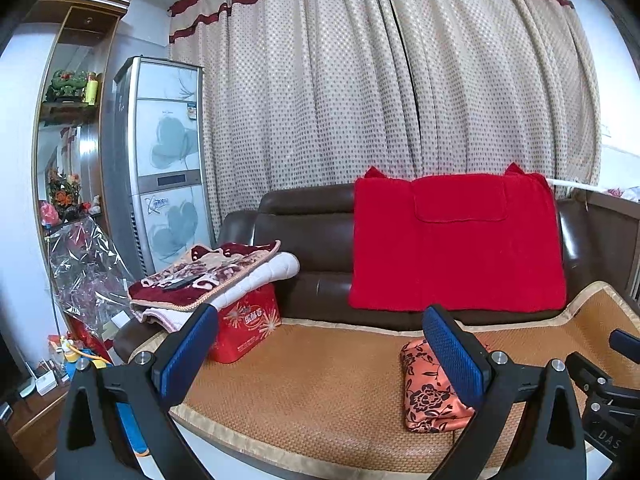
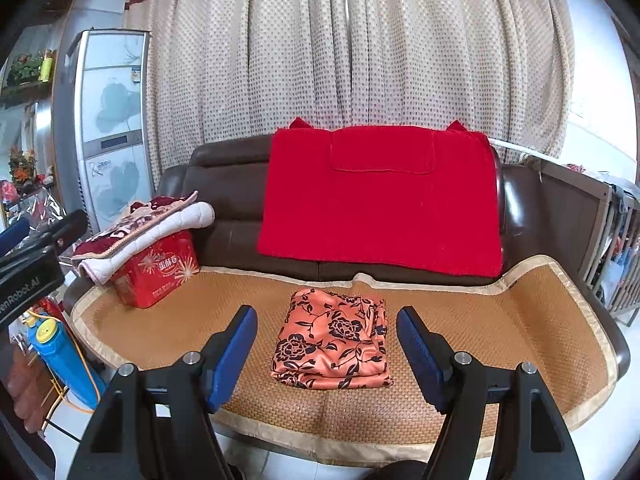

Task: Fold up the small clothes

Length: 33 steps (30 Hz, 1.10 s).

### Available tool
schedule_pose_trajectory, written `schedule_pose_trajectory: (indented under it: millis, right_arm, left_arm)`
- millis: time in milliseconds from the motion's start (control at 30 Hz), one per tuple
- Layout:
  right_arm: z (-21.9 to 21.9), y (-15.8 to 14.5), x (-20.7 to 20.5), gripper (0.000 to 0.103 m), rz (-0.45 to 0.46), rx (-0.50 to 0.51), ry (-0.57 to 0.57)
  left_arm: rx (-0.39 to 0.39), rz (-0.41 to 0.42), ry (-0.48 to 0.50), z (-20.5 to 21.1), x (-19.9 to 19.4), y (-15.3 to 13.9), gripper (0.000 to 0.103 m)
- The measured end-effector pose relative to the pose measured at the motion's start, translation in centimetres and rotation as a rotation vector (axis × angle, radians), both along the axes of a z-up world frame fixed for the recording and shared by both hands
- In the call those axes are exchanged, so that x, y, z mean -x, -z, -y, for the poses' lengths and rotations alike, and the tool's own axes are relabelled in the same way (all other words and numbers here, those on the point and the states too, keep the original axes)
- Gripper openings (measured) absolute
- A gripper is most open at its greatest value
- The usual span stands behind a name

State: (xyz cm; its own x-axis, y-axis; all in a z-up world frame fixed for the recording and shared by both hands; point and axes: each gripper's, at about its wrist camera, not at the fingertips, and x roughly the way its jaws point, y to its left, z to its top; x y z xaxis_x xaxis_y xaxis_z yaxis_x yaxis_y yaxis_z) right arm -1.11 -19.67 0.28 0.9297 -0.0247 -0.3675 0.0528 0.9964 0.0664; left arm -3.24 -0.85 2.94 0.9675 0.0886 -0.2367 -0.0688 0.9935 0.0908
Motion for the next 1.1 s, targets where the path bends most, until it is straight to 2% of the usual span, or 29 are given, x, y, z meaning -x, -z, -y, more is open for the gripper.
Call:
schedule_pose_trajectory:
  millis: [200,600,767,1000,1100]
  right_arm:
    - [-0.2,-0.5,1.0,0.076,0.016,0.005,0.006]
    - [-0.3,-2.4,3.1,0.076,0.057,0.010,0.046]
    - [-0.6,-2.4,2.6,0.077,0.045,0.023,0.046]
    - [-0.4,-0.3,-1.6,0.077,-0.039,0.001,0.008]
    - [1.2,1.0,-4.9,0.077,-0.075,-0.021,0.003]
  left_arm:
    - [0.018,0.000,0.030,-0.1,1.2,-0.5,0.102]
    - [0.024,0.056,0.063,-0.2,3.8,-2.0,0.102]
    - [0.019,0.064,0.082,-0.1,3.8,-2.1,0.102]
    - [0.079,0.038,0.124,-0.4,0.5,-0.9,0.102]
    - [0.129,-0.010,0.134,-0.7,-3.6,0.8,0.102]
